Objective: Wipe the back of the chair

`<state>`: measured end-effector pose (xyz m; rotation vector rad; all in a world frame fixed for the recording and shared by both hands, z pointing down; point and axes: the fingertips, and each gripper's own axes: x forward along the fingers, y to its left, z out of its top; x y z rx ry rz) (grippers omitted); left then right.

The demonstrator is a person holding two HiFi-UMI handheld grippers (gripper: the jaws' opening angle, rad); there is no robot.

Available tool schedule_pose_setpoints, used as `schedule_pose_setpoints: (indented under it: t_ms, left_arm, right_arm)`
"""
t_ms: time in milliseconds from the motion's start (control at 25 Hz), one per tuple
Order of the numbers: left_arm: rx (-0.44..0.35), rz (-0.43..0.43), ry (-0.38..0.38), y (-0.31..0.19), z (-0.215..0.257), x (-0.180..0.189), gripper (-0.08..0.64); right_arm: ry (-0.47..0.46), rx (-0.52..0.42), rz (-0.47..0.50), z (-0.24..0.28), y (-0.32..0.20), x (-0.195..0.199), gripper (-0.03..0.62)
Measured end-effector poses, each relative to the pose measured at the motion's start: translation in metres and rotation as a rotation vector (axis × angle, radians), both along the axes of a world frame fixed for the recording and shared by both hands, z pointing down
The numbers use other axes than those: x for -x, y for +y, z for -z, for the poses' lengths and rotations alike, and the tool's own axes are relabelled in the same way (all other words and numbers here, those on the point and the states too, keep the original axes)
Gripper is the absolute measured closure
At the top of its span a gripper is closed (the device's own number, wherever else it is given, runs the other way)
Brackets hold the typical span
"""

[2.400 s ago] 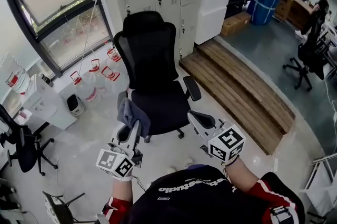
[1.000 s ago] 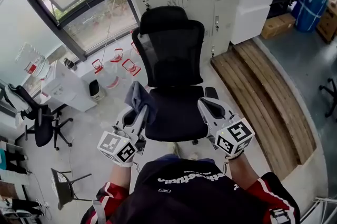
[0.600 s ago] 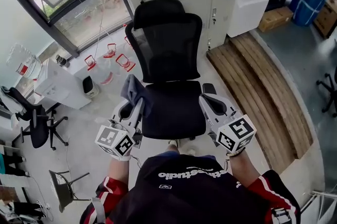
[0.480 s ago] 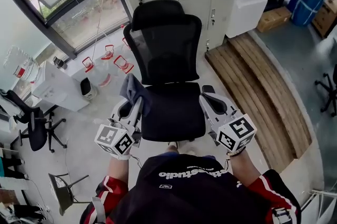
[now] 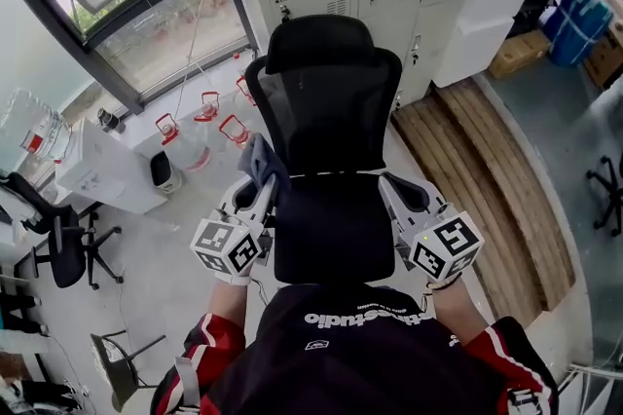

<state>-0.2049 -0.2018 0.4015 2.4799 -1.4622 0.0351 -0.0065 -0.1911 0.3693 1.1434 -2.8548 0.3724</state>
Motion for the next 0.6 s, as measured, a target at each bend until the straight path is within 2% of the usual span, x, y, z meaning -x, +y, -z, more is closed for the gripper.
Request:
schedule_pose_setpoints:
  t_ms: [160, 400, 600]
  left_arm:
    - [0.028, 0.007, -0.012, -0.05, -0.016, 0.031, 0.503]
    - [0.015, 0.006, -0.107, -0.123, -0.039, 0.064, 0.503]
    - [0.015, 0.037, -0.12, -0.174, -0.068, 0.084, 0.503]
  right_arm:
    - [0.03, 0.0, -0.022, -0.007, -0.04, 0.028, 0.578]
    - [0.055, -0.007, -0.096, -0.025, -0.096, 0.055, 0.578]
    - [0.069, 0.02, -0.14, -0.045, -0.124, 0.067, 0.578]
